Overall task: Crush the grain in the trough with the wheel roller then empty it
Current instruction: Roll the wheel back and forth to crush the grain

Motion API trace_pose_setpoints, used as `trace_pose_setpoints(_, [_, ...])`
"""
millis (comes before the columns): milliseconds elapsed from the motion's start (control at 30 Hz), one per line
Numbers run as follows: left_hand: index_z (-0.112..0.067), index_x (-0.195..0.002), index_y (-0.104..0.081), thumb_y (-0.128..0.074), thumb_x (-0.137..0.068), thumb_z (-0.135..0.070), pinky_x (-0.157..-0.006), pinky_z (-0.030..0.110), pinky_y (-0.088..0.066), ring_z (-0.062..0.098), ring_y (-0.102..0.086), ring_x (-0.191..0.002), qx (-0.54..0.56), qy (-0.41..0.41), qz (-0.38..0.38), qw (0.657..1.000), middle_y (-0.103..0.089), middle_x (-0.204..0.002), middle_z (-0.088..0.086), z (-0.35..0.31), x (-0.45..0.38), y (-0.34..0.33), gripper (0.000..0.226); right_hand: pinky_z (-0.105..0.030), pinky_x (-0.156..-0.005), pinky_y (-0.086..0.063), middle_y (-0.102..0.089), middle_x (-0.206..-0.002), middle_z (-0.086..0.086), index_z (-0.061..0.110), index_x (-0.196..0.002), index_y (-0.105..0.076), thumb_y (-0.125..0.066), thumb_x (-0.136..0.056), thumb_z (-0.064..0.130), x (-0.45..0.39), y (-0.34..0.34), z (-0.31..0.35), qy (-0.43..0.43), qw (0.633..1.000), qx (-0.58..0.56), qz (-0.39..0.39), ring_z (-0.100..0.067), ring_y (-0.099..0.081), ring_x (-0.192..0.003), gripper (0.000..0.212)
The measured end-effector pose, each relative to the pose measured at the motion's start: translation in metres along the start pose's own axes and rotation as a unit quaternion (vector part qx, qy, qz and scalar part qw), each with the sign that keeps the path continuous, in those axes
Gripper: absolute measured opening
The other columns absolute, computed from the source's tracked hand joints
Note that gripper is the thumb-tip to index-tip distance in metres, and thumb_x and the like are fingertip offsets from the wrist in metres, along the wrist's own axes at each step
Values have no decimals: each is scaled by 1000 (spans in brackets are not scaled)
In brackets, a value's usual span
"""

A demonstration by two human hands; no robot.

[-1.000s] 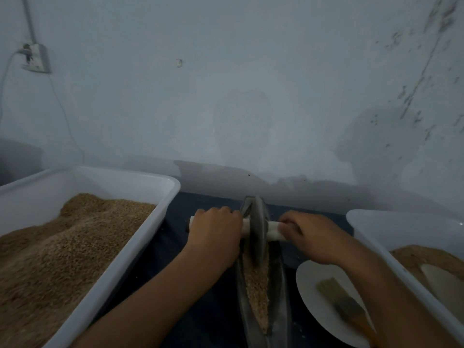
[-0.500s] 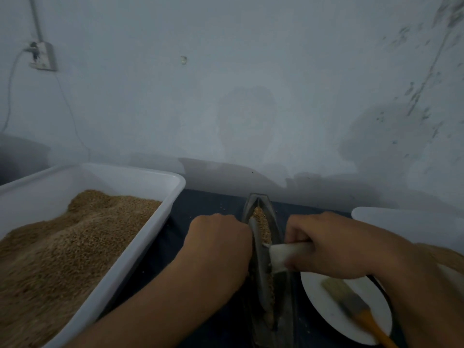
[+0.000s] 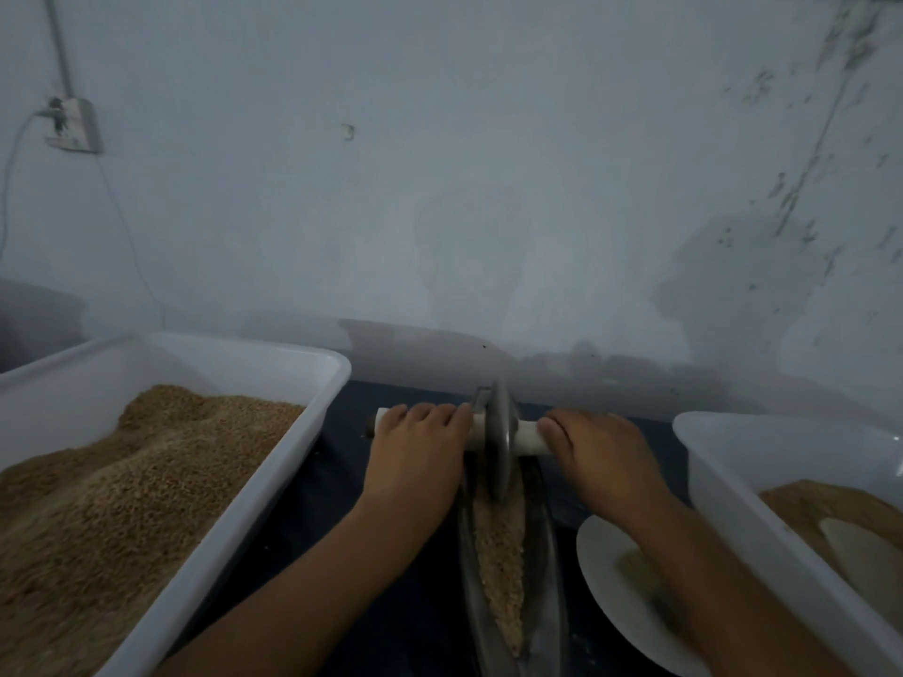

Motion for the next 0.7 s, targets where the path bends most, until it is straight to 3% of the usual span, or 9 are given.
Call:
trace_pose_setpoints(133, [-27, -131, -49, -58, -92, -36, -99, 37, -37, 19, -55, -115, -10, -1, 8, 1000, -60, -127, -4, -5, -1, 7, 40, -35, -70, -43, -60, -88, 8, 34, -93, -55, -32, -105, 42, 1, -8, -5, 4, 993, -71, 94, -16, -57, -80, 28])
trace_pose_setpoints(300, [-24, -98, -51, -60, -91, -34, -83, 37, -38, 19, -57, -93, -44, -23, 83, 995, -61, -104, -2, -21, 12, 29, 15, -26, -60, -37, -59, -85, 13, 40, -87, -53, -44, -101, 48, 19, 5, 3, 28, 963, -101, 248, -1, -54, -74, 18])
trace_pose_setpoints(467, [-23, -72, -36, -60, -91, -34, -77, 34, -32, 12, -34, -65, -54, -58, 116, 990, -38, -72, -6, -38, 34, 47, 32, -23, -60, -41, -60, -86, 15, 40, -87, -54, -58, -87, 62, 39, 36, 25, 53, 949, -56, 305, 2, -56, -74, 22])
trace_pose_setpoints(567, [-24, -67, -33, -62, -91, -34, -73, 33, -32, 8, -28, -59, -49, -56, 151, 986, -34, -69, -6, -38, 40, 49, 39, -23, -68, -50, -62, -93, 18, 40, -94, -55, -65, -84, 59, 46, 46, 34, 58, 944, -72, 317, 2, -58, -80, 23])
trace_pose_setpoints(700, [-26, -66, -30, -62, -91, -35, -71, 32, -32, 6, -27, -57, -31, -58, 158, 985, -33, -68, -8, -33, 41, 48, 42, -22, -69, -49, -62, -93, 19, 42, -94, -56, -66, -84, 57, 45, 47, 35, 53, 941, -87, 322, 3, -59, -81, 21])
Point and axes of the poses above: each hand's wrist, its own x-axis away from the middle knuckle, its own y-axis out of the back of the hand, z = x × y, the point moved 9 cm from there along -x, towards the middle knuckle
